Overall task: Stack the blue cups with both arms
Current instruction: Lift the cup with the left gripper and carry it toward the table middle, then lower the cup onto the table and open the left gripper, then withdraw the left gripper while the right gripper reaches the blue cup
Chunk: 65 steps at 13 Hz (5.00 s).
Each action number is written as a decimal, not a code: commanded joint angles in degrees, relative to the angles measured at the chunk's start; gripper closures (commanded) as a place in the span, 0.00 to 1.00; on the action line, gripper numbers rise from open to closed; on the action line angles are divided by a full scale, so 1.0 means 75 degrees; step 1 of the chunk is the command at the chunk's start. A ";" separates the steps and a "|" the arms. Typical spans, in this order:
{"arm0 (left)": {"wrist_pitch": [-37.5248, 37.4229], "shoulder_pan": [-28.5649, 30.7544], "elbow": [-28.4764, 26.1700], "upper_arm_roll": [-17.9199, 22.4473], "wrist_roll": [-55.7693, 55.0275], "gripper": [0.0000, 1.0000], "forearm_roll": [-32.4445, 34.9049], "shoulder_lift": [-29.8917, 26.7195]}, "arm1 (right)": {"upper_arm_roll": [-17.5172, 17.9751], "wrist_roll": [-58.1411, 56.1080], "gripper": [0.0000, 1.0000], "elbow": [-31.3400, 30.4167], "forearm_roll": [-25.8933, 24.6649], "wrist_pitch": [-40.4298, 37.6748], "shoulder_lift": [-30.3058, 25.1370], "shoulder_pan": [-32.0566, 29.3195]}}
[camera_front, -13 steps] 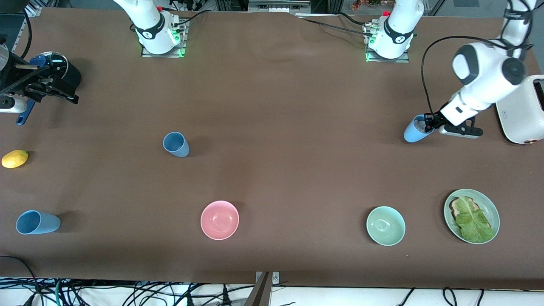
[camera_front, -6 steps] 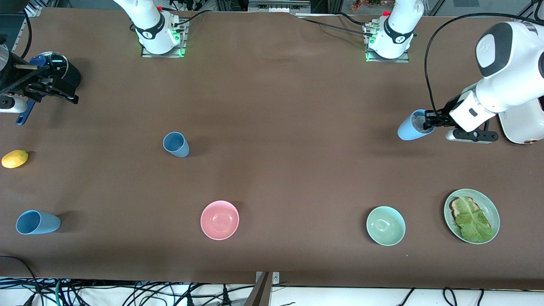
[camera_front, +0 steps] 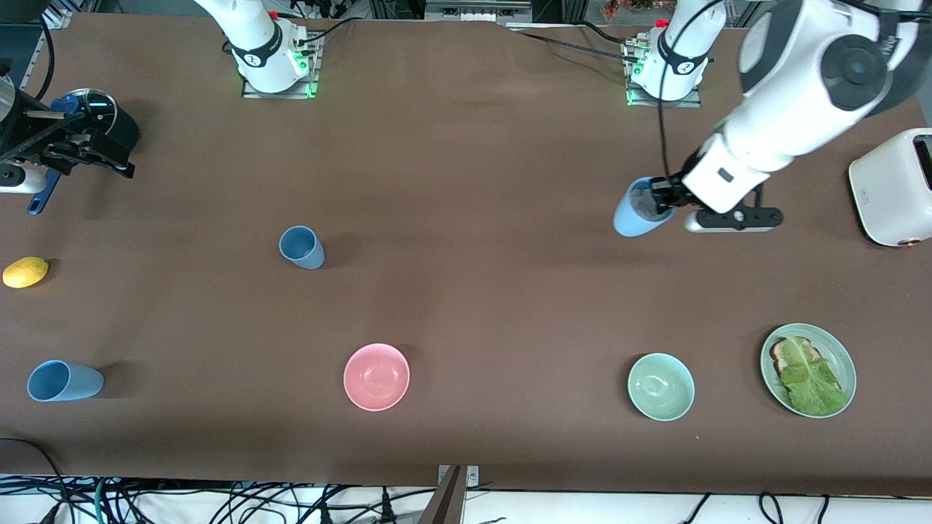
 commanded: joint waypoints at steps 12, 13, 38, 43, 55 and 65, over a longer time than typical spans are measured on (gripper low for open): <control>0.0354 -0.3866 0.3271 0.0546 -0.6757 1.00 0.1052 0.3532 | -0.0033 0.0007 0.00 0.0159 0.0031 -0.0145 0.0056 0.0018; 0.0647 -0.4030 0.3271 0.0557 -0.7213 1.00 0.1052 0.3696 | -0.0033 0.0007 0.00 0.0159 0.0031 -0.0145 0.0068 0.0018; 0.3416 -0.4172 0.3225 0.1167 -0.7745 0.85 0.0982 0.5889 | -0.0033 0.0007 0.00 0.0159 0.0031 -0.0145 0.0068 0.0018; 0.3416 -0.4172 0.3248 0.1167 -0.7722 0.00 0.0994 0.5807 | -0.0033 -0.0028 0.00 0.0159 0.0043 -0.0145 0.0068 0.0018; 0.0960 -0.3541 0.2955 0.1167 -0.4515 0.00 -0.0036 0.3794 | -0.0033 -0.0005 0.00 0.0159 0.0043 -0.0145 0.0068 0.0018; -0.1422 -0.1058 0.2955 0.1167 0.0254 0.00 -0.0026 0.2246 | 0.0213 0.0123 0.00 0.0136 0.0112 -0.0670 0.0512 0.0135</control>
